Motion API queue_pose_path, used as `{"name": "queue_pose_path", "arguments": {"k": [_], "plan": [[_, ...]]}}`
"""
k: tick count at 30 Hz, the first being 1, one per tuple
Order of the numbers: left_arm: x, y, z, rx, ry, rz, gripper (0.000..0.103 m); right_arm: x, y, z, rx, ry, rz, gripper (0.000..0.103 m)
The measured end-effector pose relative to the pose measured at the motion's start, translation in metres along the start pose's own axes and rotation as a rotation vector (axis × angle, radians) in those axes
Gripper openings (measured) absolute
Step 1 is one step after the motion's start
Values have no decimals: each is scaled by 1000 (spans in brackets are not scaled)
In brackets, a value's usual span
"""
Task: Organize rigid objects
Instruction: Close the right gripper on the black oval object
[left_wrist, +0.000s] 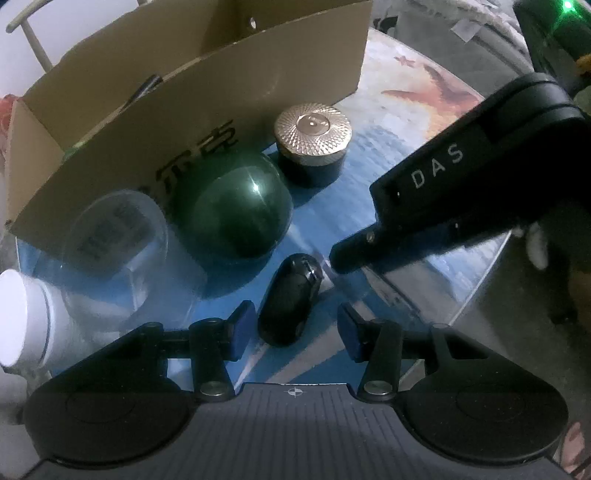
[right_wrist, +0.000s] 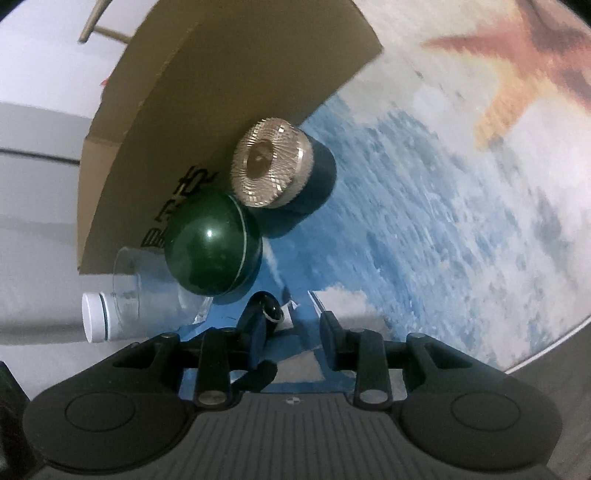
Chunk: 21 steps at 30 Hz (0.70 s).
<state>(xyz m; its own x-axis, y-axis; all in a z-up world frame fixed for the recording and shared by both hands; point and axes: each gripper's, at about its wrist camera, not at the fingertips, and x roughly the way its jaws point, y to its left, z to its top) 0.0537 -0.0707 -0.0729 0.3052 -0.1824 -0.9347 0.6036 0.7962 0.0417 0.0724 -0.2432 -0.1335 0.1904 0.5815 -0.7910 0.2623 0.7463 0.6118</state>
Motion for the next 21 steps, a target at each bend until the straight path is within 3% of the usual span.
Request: {"name": "queue_pose_path", "arguments": {"k": [5,11,21], "plan": [[15,-8,0,31,56,13,49,11,5,-1,9,18,21,35],[13,-11,0,39,45,-19,41,25,11,-1,16,21,67,34],[7,-8,1,38,23,-4,30,19,7,-2,-46,4,76,35]]}}
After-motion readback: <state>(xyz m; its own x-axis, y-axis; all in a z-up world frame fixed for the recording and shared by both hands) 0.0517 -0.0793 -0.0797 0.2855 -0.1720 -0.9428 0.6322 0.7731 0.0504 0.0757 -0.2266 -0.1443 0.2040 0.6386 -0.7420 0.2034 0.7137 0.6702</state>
